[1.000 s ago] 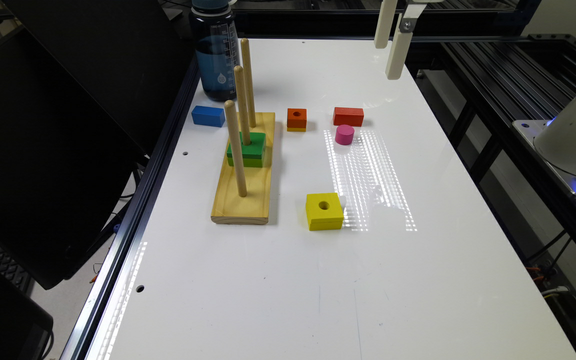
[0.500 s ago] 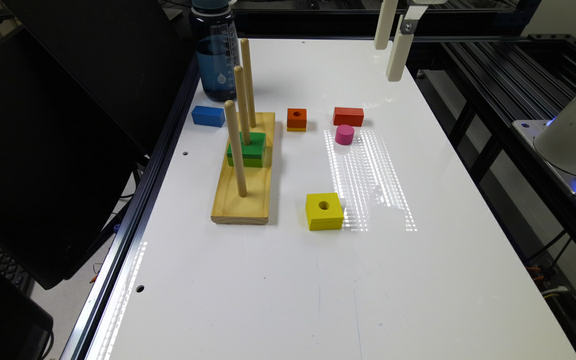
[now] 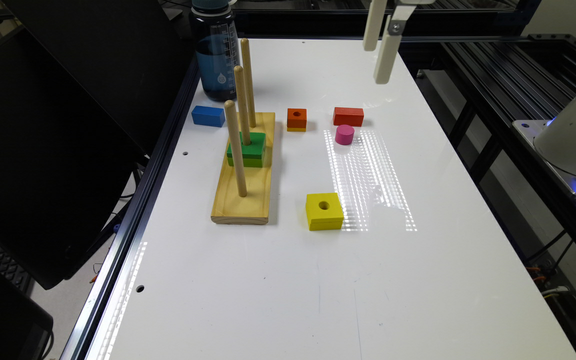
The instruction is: Pick up yellow block.
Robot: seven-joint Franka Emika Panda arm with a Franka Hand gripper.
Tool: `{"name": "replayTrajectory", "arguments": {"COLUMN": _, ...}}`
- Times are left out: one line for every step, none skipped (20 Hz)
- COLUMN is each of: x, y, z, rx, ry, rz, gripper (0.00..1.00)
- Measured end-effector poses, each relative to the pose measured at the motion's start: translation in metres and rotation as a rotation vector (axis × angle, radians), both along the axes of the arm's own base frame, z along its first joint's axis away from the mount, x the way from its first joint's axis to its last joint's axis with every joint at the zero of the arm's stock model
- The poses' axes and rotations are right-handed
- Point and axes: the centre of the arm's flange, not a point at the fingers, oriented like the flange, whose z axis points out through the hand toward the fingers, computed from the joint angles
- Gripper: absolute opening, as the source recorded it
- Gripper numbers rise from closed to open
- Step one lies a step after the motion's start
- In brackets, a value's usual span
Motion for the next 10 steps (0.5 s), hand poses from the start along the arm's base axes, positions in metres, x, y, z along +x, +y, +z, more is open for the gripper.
{"name": "replayTrajectory", "arguments": {"x": 0.006, "y": 0.004, "z": -0.001, "rx": 0.003, "ry": 0.001, "rz": 0.000, "gripper": 1.00}}
{"name": "replayTrajectory", "arguments": {"x": 0.009, "y": 0.007, "z": -0.002, "rx": 0.004, "ry": 0.002, "rz": 0.000, "gripper": 1.00}}
{"name": "replayTrajectory", "arguments": {"x": 0.013, "y": 0.011, "z": -0.002, "rx": 0.006, "ry": 0.003, "rz": 0.000, "gripper": 1.00}}
{"name": "replayTrajectory", "arguments": {"x": 0.016, "y": 0.014, "z": -0.003, "rx": 0.007, "ry": 0.003, "rz": 0.000, "gripper": 1.00}}
{"name": "replayTrajectory", "arguments": {"x": 0.017, "y": 0.016, "z": -0.003, "rx": 0.008, "ry": 0.003, "rz": 0.000, "gripper": 1.00}}
{"name": "replayTrajectory", "arguments": {"x": 0.019, "y": 0.019, "z": -0.002, "rx": 0.009, "ry": 0.002, "rz": 0.000, "gripper": 1.00}}
{"name": "replayTrajectory", "arguments": {"x": 0.020, "y": 0.023, "z": -0.002, "rx": 0.009, "ry": 0.000, "rz": 0.000, "gripper": 1.00}}
{"name": "replayTrajectory", "arguments": {"x": 0.022, "y": 0.028, "z": -0.002, "rx": 0.009, "ry": -0.001, "rz": 0.000, "gripper": 1.00}}
{"name": "replayTrajectory", "arguments": {"x": 0.023, "y": 0.033, "z": -0.001, "rx": 0.009, "ry": -0.002, "rz": 0.000, "gripper": 1.00}}
{"name": "replayTrajectory", "arguments": {"x": 0.024, "y": 0.036, "z": -0.001, "rx": 0.010, "ry": -0.003, "rz": 0.000, "gripper": 1.00}}
